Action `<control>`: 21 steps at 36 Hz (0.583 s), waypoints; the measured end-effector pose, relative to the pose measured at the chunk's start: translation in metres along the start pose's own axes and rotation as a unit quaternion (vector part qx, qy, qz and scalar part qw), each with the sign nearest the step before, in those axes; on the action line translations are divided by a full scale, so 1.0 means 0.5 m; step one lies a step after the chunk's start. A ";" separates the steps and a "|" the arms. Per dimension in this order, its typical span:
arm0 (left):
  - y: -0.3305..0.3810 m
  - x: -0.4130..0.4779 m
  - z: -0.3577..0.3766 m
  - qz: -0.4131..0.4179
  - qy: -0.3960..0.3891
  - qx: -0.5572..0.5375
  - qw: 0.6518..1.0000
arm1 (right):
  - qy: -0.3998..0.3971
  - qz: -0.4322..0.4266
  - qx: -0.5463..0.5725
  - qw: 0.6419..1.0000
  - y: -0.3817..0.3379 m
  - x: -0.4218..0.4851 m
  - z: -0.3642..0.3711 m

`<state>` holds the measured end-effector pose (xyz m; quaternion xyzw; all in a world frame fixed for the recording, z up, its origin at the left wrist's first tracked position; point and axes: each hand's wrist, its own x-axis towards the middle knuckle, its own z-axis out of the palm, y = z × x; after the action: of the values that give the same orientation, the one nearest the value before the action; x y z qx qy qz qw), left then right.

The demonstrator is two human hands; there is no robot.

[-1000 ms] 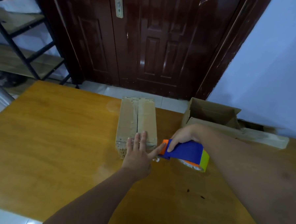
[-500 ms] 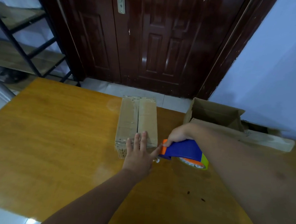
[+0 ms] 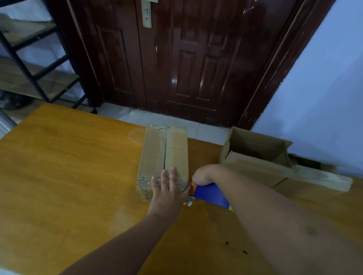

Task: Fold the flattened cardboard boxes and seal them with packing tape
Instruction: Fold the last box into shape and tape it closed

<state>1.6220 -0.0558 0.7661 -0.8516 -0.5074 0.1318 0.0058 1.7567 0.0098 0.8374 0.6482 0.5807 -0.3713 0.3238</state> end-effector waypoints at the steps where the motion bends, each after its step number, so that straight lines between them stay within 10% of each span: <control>1: -0.001 -0.002 0.000 -0.002 -0.002 -0.006 1.000 | 0.020 0.017 -0.033 0.999 0.003 0.012 0.005; 4: -0.003 -0.008 0.015 0.003 0.009 -0.014 1.000 | 0.114 0.110 -0.087 0.984 0.046 0.025 0.055; 10: -0.003 -0.003 0.036 0.009 0.035 0.000 0.999 | 0.016 0.071 0.033 0.997 0.123 0.069 0.139; 21: 0.002 0.012 0.003 -0.033 0.014 -0.022 0.999 | 0.219 0.064 0.154 0.961 0.123 0.045 0.142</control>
<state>1.6251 -0.0512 0.7632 -0.8361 -0.5377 0.1087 -0.0017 1.8117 -0.0462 0.7811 0.7914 0.5302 -0.2842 0.1081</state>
